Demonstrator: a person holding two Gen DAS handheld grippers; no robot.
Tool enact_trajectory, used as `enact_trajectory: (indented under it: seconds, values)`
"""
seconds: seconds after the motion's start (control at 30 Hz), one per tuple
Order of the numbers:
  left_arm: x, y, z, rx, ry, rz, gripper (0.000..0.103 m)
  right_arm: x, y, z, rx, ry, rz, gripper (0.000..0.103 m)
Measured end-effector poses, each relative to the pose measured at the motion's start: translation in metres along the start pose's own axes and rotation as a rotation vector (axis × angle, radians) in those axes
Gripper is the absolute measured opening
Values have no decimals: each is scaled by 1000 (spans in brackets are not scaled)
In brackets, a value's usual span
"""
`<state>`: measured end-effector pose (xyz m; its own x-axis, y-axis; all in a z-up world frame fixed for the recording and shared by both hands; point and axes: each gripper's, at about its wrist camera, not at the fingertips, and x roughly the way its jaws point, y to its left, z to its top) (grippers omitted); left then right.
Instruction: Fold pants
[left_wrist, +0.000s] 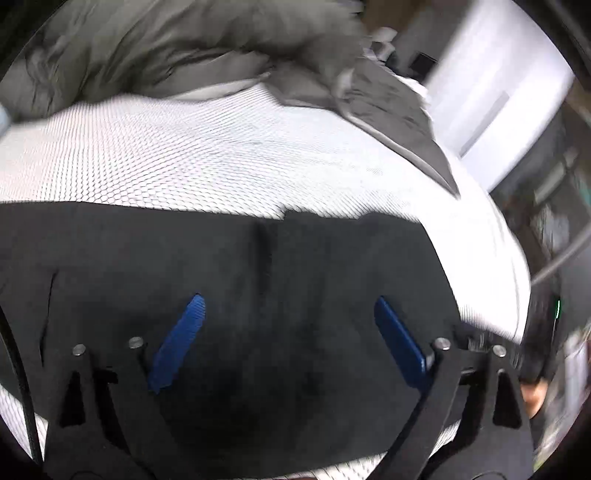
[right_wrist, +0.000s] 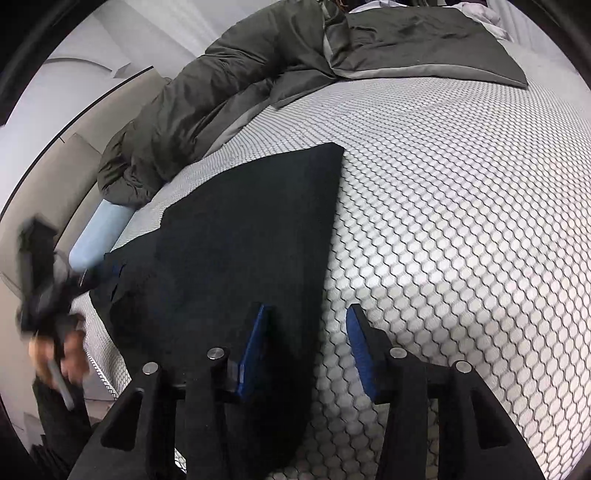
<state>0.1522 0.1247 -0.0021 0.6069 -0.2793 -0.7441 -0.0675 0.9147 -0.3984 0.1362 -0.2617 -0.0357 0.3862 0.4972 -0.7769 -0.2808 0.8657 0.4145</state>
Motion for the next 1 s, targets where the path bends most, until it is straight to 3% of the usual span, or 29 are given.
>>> enact_trajectory:
  seconds: [0.07, 0.13, 0.23, 0.37, 0.47, 0.6, 0.73, 0.77, 0.93, 1.0]
  values:
    - [17, 11, 22, 10, 37, -14, 89, 5, 1, 3, 3, 7, 7, 48]
    - [51, 20, 49, 23, 126, -39, 88, 13, 2, 5, 1, 23, 2, 48]
    - [98, 32, 59, 32, 290, -34, 84, 17, 7, 4, -16, 28, 4, 48]
    - [106, 30, 68, 95, 266, -55, 84, 21, 14, 4, -40, 36, 3, 48]
    - [113, 24, 75, 137, 294, -91, 74, 30, 19, 6, -47, 42, -5, 48]
    - [121, 21, 85, 149, 341, -147, 73, 33, 23, 7, -53, 46, -8, 48]
    - [130, 17, 83, 162, 350, -130, 71, 39, 28, 7, -59, 49, -12, 48]
    - [129, 18, 85, 147, 337, -134, 67, 41, 30, 7, -58, 49, -12, 48]
    - [105, 20, 88, 145, 210, -137, 22, 51, 40, 7, -53, 45, -8, 48]
    - [89, 21, 90, 142, 168, -155, 16, 52, 42, 8, -53, 43, -3, 48]
